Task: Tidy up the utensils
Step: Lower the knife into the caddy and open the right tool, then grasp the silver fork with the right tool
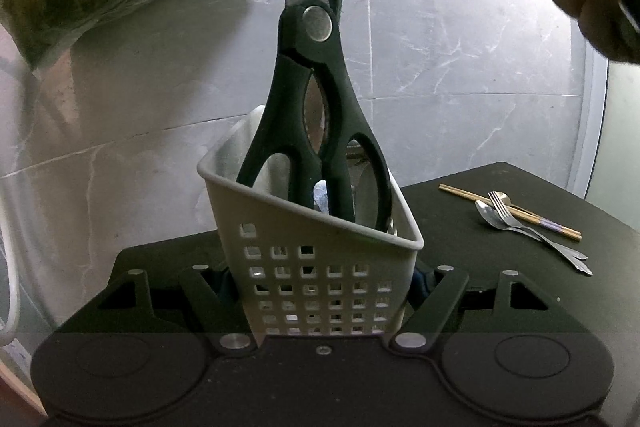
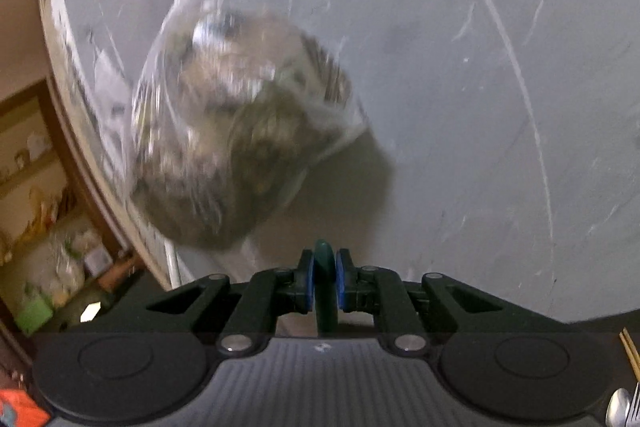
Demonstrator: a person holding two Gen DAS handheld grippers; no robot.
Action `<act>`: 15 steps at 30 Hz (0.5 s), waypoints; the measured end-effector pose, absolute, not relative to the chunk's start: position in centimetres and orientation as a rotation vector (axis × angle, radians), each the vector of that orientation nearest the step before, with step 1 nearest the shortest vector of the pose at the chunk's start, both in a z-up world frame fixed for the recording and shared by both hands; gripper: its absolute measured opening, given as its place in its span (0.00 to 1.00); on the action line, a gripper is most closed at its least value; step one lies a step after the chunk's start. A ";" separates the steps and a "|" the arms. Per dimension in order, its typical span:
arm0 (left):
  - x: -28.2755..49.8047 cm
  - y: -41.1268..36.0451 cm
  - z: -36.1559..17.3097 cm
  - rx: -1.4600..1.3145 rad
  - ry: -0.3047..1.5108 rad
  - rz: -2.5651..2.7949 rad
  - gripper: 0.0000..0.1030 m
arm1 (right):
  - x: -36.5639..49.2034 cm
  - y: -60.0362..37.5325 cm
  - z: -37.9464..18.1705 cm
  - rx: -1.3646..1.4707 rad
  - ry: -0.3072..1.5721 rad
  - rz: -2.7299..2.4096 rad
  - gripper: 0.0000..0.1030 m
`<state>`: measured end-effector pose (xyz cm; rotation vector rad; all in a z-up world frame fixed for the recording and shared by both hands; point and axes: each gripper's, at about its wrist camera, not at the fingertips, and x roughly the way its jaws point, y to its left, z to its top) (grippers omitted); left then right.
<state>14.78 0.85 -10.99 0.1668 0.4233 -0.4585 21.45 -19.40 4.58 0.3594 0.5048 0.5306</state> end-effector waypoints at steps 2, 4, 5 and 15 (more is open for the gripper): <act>14.7 0.8 -11.0 0.167 0.423 -0.457 0.75 | 21.4 -19.4 4.1 0.356 0.533 0.542 0.36; 14.7 0.7 -11.0 0.169 0.422 -0.454 0.75 | 21.0 -20.0 3.9 0.352 0.533 0.543 0.52; 14.6 0.7 -11.0 0.169 0.421 -0.454 0.75 | 20.6 -20.5 4.0 0.342 0.528 0.536 0.57; 14.5 0.3 -10.9 0.173 0.428 -0.438 0.75 | 15.3 -33.9 0.2 0.245 0.666 0.073 1.00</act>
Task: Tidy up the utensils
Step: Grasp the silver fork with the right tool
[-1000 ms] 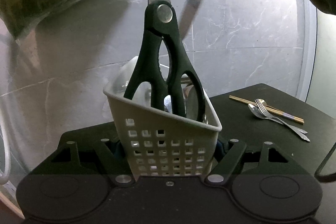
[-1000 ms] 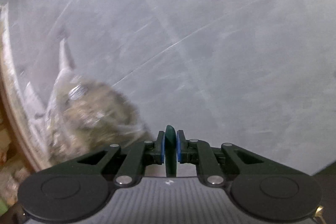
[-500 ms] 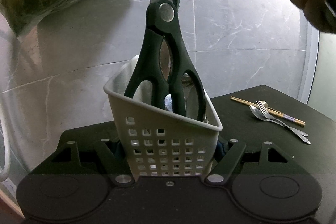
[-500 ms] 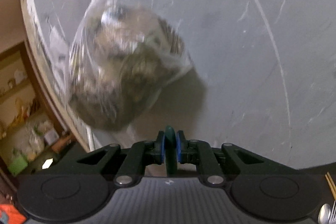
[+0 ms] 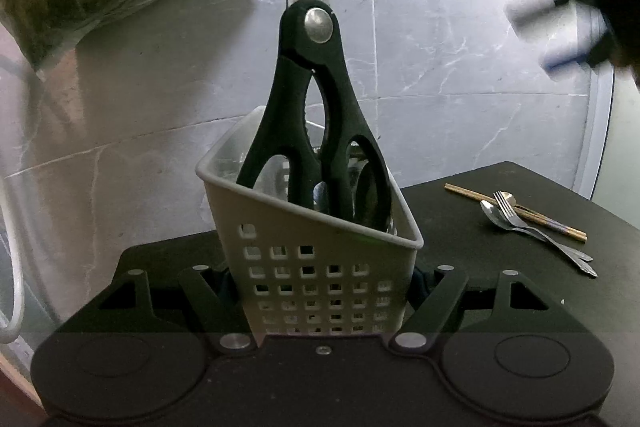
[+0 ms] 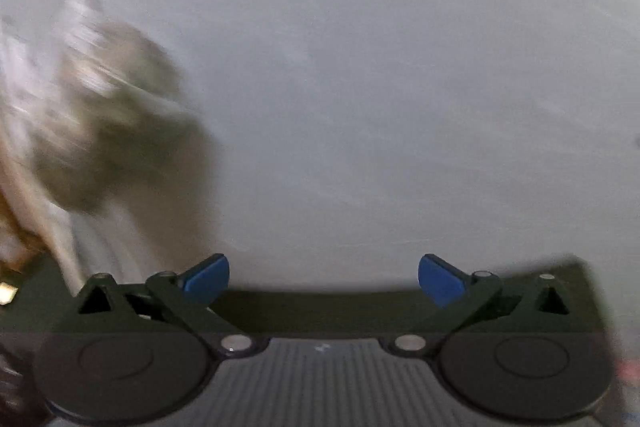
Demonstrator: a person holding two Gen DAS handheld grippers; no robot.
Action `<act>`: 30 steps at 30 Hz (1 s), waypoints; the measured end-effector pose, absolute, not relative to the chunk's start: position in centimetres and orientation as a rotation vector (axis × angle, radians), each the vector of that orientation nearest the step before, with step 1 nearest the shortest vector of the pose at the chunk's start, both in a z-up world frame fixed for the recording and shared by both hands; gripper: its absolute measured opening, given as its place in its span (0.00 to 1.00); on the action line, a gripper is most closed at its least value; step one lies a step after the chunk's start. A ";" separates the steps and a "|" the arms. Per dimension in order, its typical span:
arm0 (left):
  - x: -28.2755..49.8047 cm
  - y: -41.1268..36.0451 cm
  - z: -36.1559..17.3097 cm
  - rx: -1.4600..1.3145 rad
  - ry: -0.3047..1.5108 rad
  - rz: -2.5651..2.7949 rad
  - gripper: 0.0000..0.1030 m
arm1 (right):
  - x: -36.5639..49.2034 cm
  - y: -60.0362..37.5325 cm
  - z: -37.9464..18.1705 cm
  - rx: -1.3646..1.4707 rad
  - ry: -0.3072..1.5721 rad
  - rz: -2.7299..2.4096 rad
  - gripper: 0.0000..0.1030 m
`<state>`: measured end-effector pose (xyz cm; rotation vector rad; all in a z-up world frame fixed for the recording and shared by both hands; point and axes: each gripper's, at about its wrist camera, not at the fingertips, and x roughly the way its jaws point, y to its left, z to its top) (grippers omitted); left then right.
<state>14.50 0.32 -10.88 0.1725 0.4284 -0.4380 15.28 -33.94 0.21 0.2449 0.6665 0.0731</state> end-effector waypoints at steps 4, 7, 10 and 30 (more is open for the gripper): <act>14.6 -0.1 -10.6 0.174 0.441 -0.417 0.75 | 14.7 -36.6 -5.6 0.127 0.878 -0.093 1.00; 14.6 -0.7 -10.5 0.183 0.452 -0.399 0.76 | 14.7 -37.0 -9.0 0.092 0.969 -0.099 1.00; 14.7 -1.3 -10.2 0.188 0.462 -0.383 0.76 | 15.7 -37.3 -10.3 0.132 0.956 -0.037 1.00; 15.2 -3.4 -9.9 0.183 0.489 -0.303 0.77 | 25.1 -38.4 -13.5 0.071 0.938 0.264 0.25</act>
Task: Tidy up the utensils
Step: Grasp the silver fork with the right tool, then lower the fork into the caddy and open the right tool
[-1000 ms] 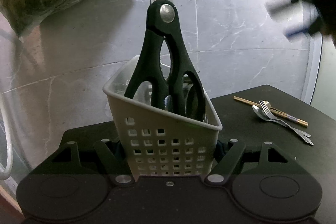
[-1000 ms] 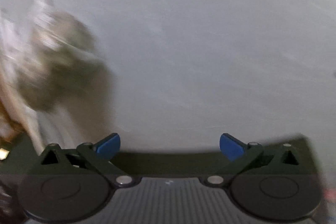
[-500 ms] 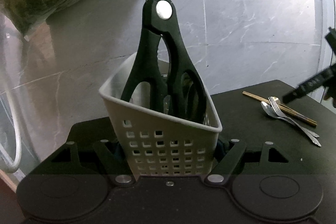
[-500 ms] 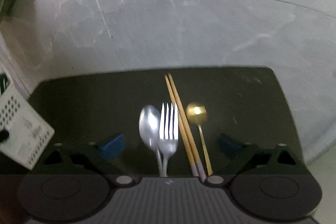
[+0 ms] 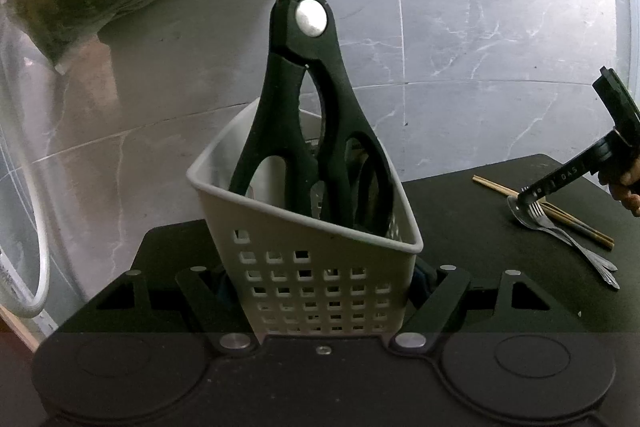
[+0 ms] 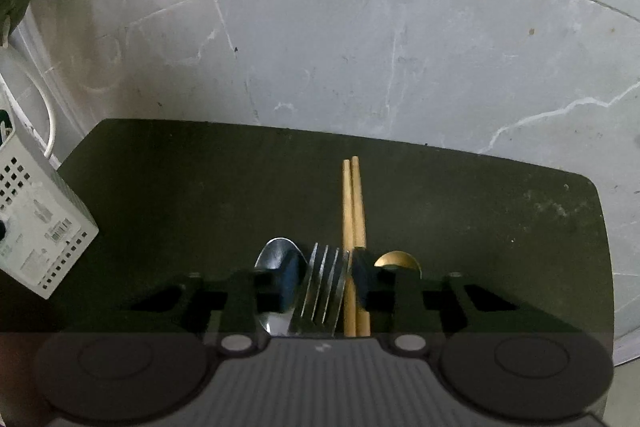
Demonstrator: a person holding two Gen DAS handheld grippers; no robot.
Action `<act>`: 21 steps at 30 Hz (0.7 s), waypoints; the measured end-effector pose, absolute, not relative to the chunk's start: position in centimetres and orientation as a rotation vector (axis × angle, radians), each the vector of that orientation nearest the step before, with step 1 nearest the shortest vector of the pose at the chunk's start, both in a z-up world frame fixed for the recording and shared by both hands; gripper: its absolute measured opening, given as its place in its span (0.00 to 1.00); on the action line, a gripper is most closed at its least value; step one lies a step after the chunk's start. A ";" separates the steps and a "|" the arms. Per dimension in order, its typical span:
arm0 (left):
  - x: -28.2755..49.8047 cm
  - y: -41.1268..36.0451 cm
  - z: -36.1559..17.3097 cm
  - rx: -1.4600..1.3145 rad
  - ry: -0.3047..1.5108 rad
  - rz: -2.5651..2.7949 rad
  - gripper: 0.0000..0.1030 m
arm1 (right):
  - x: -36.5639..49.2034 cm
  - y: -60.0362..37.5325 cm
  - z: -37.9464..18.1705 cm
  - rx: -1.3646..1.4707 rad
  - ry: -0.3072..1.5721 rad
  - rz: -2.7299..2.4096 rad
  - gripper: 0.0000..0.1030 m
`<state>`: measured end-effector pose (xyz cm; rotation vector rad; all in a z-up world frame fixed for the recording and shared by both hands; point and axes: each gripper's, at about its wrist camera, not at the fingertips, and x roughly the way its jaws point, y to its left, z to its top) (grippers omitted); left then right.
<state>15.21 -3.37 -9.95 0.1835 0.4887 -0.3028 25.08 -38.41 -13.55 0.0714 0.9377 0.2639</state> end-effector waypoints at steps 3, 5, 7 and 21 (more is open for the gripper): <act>15.2 -3.2 -10.0 0.186 0.486 -0.310 0.77 | 24.6 -38.3 -13.5 0.087 0.921 0.262 0.22; 15.2 -3.1 -10.1 0.189 0.484 -0.315 0.77 | 23.9 -38.4 -13.1 0.091 0.903 0.251 0.21; 15.1 -2.9 -10.1 0.194 0.481 -0.322 0.77 | 23.0 -38.4 -12.5 0.104 0.876 0.227 0.21; 15.2 -1.6 -10.4 0.221 0.459 -0.415 0.76 | 14.5 -33.4 -6.6 0.080 0.657 0.035 0.21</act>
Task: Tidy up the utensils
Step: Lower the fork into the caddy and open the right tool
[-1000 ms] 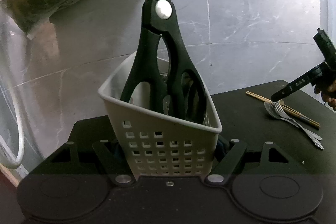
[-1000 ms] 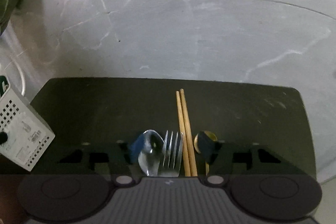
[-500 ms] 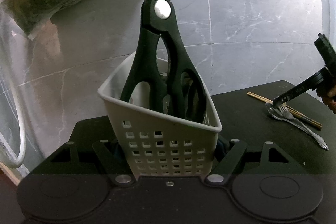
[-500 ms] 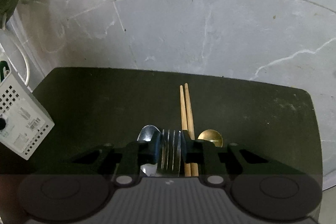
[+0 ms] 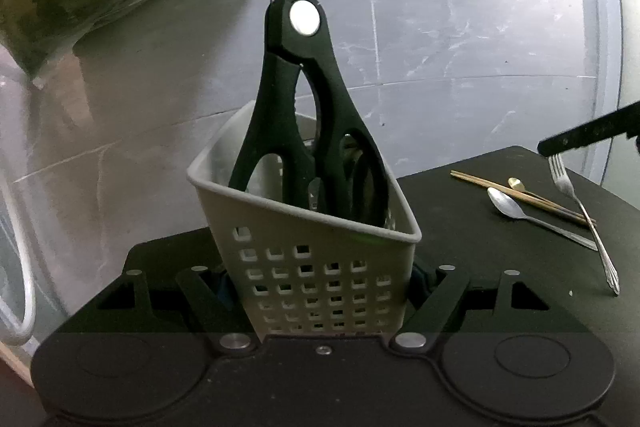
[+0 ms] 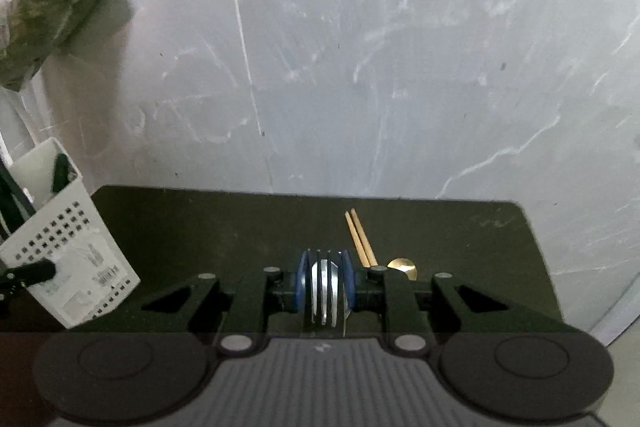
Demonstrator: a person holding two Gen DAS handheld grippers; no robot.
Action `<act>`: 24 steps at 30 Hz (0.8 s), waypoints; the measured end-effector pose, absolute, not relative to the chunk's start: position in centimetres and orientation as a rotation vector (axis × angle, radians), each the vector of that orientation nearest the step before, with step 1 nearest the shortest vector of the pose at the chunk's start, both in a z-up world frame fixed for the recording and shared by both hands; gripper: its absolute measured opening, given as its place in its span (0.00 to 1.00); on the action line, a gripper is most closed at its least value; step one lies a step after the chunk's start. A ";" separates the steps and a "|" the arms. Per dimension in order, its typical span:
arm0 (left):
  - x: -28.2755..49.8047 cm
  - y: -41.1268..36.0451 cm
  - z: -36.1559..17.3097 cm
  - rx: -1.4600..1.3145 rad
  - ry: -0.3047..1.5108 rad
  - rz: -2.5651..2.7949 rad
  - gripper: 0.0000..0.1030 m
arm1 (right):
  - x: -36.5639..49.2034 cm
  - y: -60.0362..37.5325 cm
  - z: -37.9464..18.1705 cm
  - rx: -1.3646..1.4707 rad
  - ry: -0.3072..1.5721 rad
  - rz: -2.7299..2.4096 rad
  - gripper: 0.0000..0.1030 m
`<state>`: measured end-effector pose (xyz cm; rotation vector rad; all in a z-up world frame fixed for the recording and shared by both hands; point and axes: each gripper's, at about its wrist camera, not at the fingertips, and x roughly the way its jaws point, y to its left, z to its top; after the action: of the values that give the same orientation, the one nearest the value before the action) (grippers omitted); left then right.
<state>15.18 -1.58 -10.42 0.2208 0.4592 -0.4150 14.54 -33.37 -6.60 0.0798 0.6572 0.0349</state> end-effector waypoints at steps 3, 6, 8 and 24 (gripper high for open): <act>15.2 -1.1 -10.4 0.224 0.452 -0.438 0.76 | 13.2 -32.3 -5.4 0.094 0.610 0.003 0.20; 15.1 -0.6 -10.4 0.224 0.446 -0.459 0.76 | 12.3 -31.0 -3.8 0.094 0.553 -0.008 0.20; 15.1 -0.3 -10.4 0.224 0.443 -0.472 0.76 | 12.0 -29.9 -2.4 0.087 0.504 -0.001 0.19; 14.8 1.2 -10.2 0.218 0.430 -0.515 0.75 | 15.7 -24.2 3.3 0.029 0.349 0.133 0.03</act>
<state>14.84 1.15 -10.24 0.2183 0.4296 -0.5154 15.65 -24.20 3.27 0.0291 0.3492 0.1326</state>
